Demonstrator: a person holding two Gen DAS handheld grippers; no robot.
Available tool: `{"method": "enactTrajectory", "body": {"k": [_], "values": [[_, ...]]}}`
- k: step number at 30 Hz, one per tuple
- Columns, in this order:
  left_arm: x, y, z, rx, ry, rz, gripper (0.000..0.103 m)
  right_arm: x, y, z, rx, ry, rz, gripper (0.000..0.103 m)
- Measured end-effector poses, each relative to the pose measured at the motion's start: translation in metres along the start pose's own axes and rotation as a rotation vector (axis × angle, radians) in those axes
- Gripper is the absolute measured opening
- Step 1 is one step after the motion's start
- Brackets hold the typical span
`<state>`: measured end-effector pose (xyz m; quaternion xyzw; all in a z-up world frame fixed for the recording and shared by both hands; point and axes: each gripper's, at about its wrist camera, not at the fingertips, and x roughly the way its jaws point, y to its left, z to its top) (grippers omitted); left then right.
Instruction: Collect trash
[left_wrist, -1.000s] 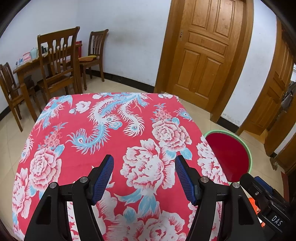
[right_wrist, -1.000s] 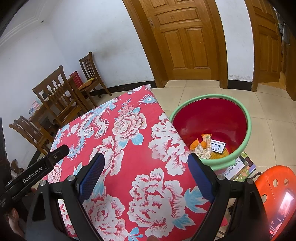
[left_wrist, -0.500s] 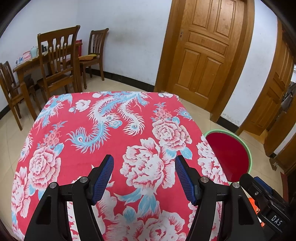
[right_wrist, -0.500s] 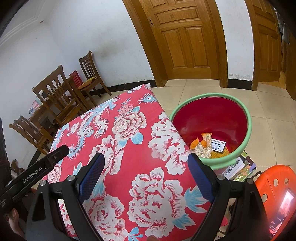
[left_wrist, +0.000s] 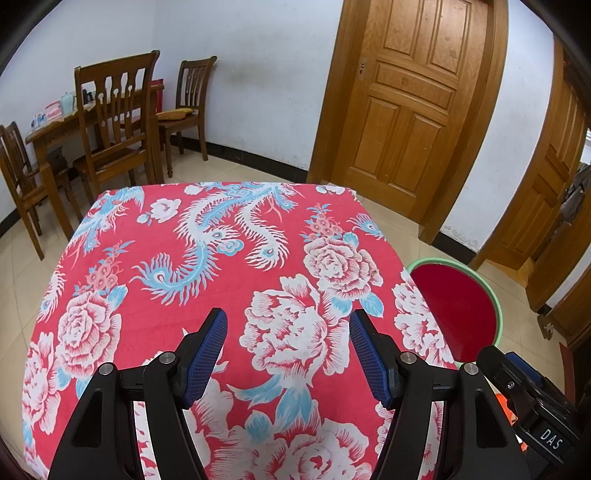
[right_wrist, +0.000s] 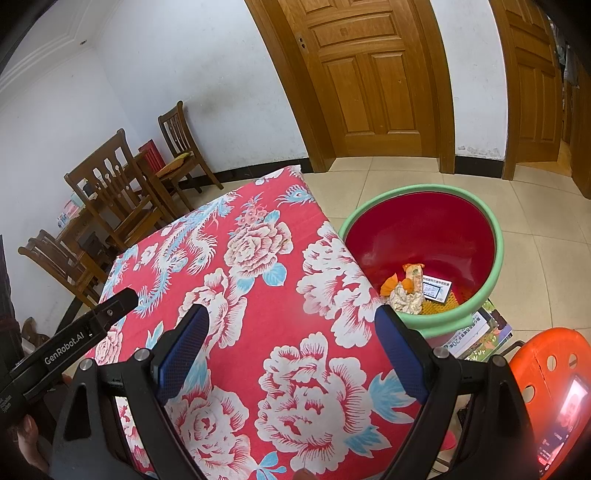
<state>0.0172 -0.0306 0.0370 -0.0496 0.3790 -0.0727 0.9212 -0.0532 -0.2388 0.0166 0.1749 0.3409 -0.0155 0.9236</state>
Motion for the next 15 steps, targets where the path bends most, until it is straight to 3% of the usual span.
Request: {"method": "enactTrajectory", "body": {"k": [15], "values": [[0.0000, 0.0000, 0.0001, 0.000, 0.000, 0.000, 0.070, 0.0004, 0.0000, 0.0008, 0.001, 0.002, 0.001, 0.090]]}}
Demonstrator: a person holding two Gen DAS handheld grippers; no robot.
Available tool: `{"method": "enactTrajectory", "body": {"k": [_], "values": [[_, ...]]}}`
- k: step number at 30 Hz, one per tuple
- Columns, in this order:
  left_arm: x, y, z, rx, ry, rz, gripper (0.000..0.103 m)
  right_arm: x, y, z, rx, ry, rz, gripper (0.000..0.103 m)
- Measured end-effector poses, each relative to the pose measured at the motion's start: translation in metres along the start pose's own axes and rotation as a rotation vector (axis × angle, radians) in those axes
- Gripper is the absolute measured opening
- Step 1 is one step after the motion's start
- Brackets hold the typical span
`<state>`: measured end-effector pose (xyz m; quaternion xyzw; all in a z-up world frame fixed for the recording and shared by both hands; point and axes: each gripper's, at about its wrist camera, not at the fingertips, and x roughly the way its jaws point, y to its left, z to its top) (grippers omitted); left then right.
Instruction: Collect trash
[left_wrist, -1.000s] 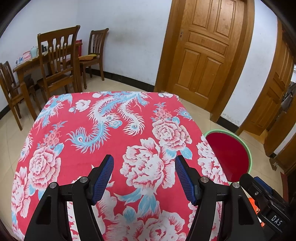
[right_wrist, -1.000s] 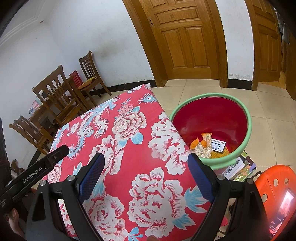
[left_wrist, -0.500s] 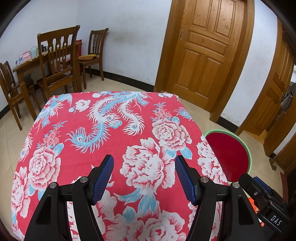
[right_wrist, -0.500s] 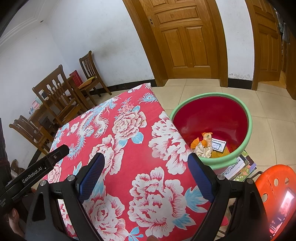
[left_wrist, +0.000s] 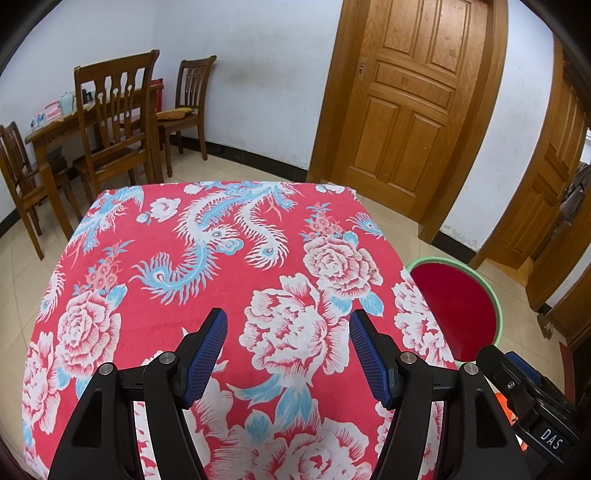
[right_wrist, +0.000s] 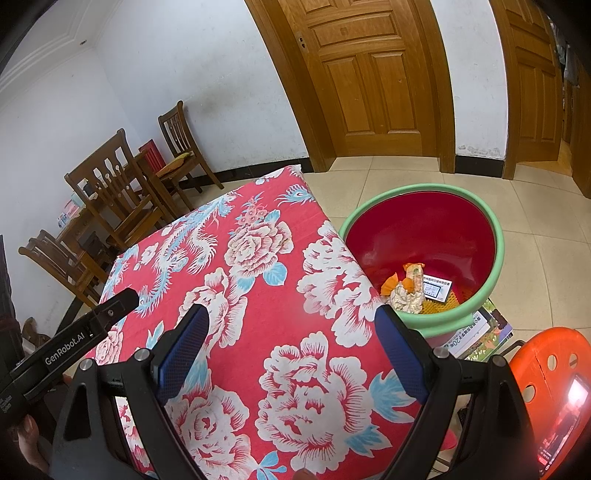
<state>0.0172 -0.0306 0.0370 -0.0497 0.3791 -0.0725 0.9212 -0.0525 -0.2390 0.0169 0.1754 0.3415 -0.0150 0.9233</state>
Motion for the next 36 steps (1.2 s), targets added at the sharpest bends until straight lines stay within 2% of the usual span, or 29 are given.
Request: {"method": "enactTrajectory", "body": {"k": [36], "values": [[0.0030, 0.0016, -0.0028, -0.003, 0.008, 0.003, 0.070, 0.0014, -0.0015, -0.0036, 0.000, 0.008, -0.002, 0.090]]}}
